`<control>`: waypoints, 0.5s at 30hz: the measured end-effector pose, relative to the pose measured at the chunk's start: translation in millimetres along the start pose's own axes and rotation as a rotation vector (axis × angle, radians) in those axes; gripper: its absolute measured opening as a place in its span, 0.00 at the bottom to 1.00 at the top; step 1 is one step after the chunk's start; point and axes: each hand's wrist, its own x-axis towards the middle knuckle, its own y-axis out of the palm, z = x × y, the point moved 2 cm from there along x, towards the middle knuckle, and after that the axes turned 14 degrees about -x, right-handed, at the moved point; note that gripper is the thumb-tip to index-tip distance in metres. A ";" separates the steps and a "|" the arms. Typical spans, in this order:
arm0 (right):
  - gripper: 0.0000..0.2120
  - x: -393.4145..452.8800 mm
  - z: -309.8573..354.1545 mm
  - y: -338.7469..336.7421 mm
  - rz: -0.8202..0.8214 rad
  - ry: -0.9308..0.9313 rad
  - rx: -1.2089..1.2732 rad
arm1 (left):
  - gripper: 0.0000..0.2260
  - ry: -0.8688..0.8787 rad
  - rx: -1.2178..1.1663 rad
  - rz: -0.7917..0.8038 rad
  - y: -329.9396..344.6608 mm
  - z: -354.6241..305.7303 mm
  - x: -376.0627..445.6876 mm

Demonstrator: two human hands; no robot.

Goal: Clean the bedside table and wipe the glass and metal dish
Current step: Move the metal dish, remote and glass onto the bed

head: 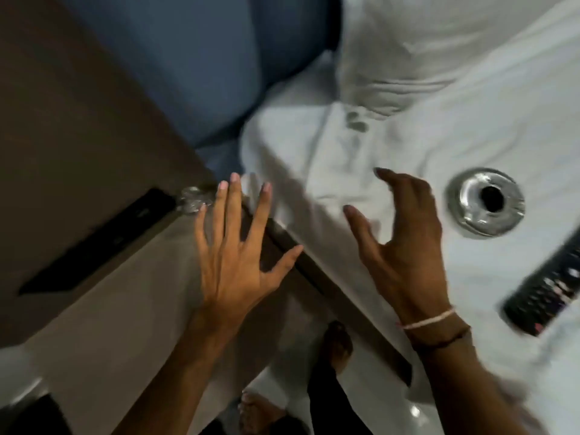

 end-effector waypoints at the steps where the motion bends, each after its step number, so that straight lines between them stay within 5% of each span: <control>1: 0.26 4.6 18.3 17.0 0.061 -0.074 0.023 | 0.38 -0.031 0.036 0.004 -4.0 16.2 -8.3; 5: 0.34 16.3 112.3 118.2 0.291 -0.368 -0.068 | 0.38 -0.234 0.131 -0.006 -23.0 99.7 -56.2; 10: 0.41 24.4 168.5 233.2 0.516 -0.422 -0.329 | 0.40 -0.369 0.088 -0.022 -25.0 150.6 -86.3; 15: 0.34 17.6 162.4 273.6 0.420 -0.450 -0.319 | 0.39 -0.428 0.030 -0.017 -22.6 163.3 -89.6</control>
